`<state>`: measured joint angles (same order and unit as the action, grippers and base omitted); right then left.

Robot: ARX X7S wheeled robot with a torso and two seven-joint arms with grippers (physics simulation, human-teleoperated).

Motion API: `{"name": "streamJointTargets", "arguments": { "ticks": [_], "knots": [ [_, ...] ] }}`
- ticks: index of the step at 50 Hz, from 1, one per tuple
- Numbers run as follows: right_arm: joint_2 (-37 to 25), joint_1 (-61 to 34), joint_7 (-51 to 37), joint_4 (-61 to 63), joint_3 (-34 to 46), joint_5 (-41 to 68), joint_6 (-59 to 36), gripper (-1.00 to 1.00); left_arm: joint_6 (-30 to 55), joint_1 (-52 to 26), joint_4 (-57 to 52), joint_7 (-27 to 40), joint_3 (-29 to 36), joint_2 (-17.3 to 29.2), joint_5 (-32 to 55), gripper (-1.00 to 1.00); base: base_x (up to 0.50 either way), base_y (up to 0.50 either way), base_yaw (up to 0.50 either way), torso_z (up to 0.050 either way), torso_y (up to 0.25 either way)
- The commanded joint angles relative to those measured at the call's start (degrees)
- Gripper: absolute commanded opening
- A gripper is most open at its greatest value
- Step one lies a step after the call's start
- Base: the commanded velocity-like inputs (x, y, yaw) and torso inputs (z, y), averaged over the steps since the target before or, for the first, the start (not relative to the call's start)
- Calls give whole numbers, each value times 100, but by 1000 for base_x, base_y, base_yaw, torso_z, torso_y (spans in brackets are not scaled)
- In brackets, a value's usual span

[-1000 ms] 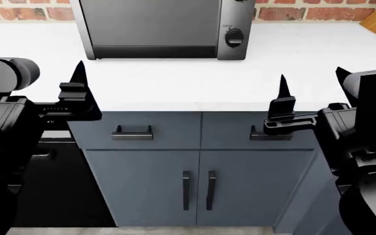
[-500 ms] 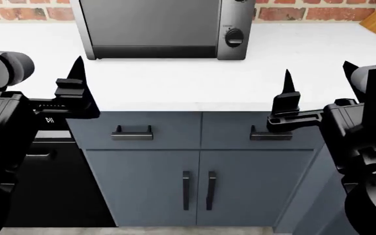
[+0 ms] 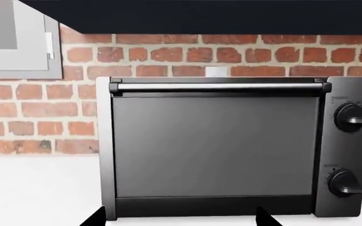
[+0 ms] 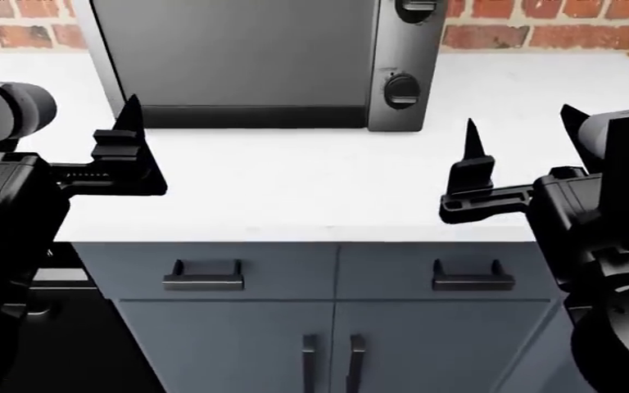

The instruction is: Turn on the toaster oven by setting the timer.

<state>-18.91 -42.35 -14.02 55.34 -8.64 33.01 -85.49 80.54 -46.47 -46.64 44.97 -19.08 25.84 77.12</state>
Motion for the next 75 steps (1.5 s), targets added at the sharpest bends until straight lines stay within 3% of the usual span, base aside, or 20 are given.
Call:
{"name": "streamJointTargets", "arguments": {
  "ticks": [1, 30, 48, 50, 53, 55, 60, 67, 75],
  "knots": [
    [-63, 53, -83, -34, 63, 96, 80, 100, -88, 13, 20, 128, -8, 57, 253, 100, 500, -113, 0, 0, 0],
    [-134, 104, -298, -8, 44, 372, 132, 100, -308, 5, 107, 324, 75, 182, 503, 100, 500, -89, 0, 0, 1],
    [-107, -99, -518, 143, -127, 843, -332, 100, -414, -101, 186, 533, 118, 283, 725, 100, 0, 0, 0, 0, 1],
    [-257, -289, -845, 166, -179, 1324, -439, 100, -420, -197, 193, 828, 45, 408, 1111, 100, 0, 0, 0, 0, 0],
    [-900, -628, -2255, -82, 130, 2899, -441, 100, -565, -299, 160, 1341, -155, 706, 1758, 100, 0, 0, 0, 0, 0],
    [-1322, -981, -3227, -268, 444, 4095, -433, 100, -678, -286, 76, 1558, -386, 905, 1936, 100, 0, 0, 0, 0, 0],
    [-1890, -1586, -4572, -314, 1286, 5776, -370, 100, -1034, -143, -73, 1858, -918, 1110, 2372, 100, 0, 0, 0, 0, 0],
    [-2303, -1997, -5421, -439, 2379, 6833, -201, 100, -1346, 124, -246, 1882, -1649, 1192, 2557, 100, 0, 0, 0, 0, 0],
    [-2503, -2615, -6059, -592, 3668, 7839, -86, 100, -1526, -19, -214, 1893, -1802, 1338, 2690, 100, 0, 0, 0, 0, 0]
  ]
}}
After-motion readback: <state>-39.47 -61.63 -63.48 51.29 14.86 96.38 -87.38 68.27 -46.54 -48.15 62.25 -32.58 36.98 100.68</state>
